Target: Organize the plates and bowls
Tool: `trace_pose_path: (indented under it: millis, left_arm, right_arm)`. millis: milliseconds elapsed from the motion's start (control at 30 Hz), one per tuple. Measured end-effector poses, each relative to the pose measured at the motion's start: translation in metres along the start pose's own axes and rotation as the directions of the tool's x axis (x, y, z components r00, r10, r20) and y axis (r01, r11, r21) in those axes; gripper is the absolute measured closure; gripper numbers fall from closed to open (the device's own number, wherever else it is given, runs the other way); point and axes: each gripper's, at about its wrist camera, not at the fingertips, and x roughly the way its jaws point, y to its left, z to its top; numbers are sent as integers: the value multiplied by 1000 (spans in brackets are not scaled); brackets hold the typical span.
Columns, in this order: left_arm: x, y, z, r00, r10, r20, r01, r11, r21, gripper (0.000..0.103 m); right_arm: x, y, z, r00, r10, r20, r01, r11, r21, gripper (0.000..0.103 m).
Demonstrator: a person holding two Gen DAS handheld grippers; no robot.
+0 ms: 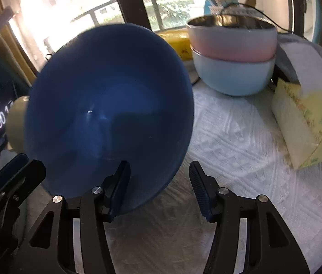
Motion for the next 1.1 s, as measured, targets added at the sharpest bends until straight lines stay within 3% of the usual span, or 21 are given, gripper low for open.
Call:
trace_pose_path:
  millis: [167,233,333,400,467,567,1100]
  left_arm:
    - [20,-2,-3,998,-9,-54,9,1000,-9,43]
    - [26,-2,-5,998,14,-67,-14,1000,-2,45]
    - [32,0,-6,996,13,-83,-14,1000,-12,63]
    - [35,2,-7,995,17,-96,-19,1000,-21,70]
    - [36,2,-7,995,12,-102,-15,1000,-26,77]
    - [30,2,-7,996,9,-89,-11,1000,-27,79]
    - [-13,-1,-22,998,-5,-66,4,1000,-11,79]
  right_arm:
    - [3,-4,-1,1000,14,-4,-14,1000,10,71]
    - [2,-4,-1,1000,18,1,-18,1000,6,74]
    - [-1,-4,-2,999,37,8,-37,999,0,80]
    - [-5,-1,-3,999,47,17,-46,999,-18,84]
    - [-8,2,-5,999,42,28,-41,999,-36,85]
    - [-11,6,-6,998,47,30,-46,998,-36,87]
    - [-56,-13,-17,998,50,31,-49,999,-4,87]
